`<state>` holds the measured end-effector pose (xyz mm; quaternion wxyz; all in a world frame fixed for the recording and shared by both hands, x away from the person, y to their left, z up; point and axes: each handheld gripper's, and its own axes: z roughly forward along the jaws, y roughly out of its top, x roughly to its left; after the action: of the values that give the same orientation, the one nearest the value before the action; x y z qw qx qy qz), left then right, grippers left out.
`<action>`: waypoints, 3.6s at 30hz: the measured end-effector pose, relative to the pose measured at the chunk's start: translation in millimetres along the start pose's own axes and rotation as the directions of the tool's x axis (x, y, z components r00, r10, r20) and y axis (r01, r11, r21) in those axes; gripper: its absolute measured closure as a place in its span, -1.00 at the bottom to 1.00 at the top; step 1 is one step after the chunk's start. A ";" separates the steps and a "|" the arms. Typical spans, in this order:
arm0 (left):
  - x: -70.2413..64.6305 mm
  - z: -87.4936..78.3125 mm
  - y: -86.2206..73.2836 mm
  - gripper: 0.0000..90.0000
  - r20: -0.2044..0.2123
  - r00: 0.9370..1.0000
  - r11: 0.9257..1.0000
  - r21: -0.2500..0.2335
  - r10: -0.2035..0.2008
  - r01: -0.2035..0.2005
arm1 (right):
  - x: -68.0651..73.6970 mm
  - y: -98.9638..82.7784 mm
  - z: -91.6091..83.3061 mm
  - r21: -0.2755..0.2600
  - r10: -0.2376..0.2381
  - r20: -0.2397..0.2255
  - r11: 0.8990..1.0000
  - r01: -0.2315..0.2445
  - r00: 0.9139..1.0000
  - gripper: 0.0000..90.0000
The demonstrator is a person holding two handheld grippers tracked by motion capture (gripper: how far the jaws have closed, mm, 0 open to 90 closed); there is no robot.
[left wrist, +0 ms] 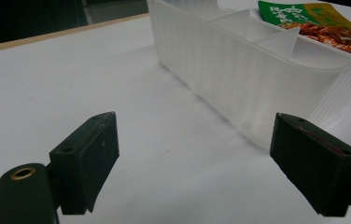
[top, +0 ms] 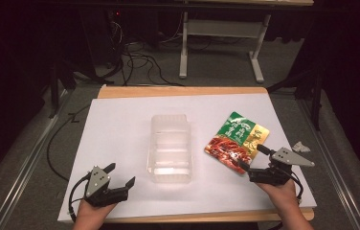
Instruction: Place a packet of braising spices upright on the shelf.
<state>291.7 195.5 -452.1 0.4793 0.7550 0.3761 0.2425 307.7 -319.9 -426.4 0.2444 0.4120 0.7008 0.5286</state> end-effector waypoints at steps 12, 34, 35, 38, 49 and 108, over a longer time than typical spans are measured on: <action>-2.1 5.5 -0.2 -0.64 0.011 1.000 1.000 0.014 0.018 -0.018 | -13.4 -5.7 0.9 0.022 0.015 0.013 1.000 -0.015 1.000 -0.92; -3.3 6.8 0.8 -0.64 0.022 0.999 0.999 0.014 0.030 -0.030 | -27.2 -23.2 9.7 0.186 0.130 0.046 0.973 -0.136 0.990 -0.65; -3.3 7.1 0.9 -0.64 0.024 0.999 0.999 0.014 0.031 -0.032 | -33.1 -26.2 10.3 0.194 0.148 0.065 0.968 -0.158 0.987 -0.64; -3.7 8.0 0.8 -0.64 0.028 0.999 0.999 0.018 0.035 -0.036 | -43.7 -29.3 13.6 0.202 0.193 0.097 0.957 -0.209 0.977 -0.64; -1.2 -1.3 -5.1 -0.64 -0.002 1.000 0.999 0.022 0.031 -0.031 | -95.2 -19.1 41.9 0.154 0.267 0.224 0.940 -0.304 0.937 -0.58; -6.0 -2.2 -5.2 -0.64 -0.007 0.998 0.997 0.033 0.066 -0.066 | -129.7 -15.6 80.2 0.288 0.322 0.083 0.898 -0.332 0.943 0.04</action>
<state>284.8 193.2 -456.0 0.4570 0.7738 0.3570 0.2550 435.3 -386.6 -478.9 0.0989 0.5645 0.6890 0.4438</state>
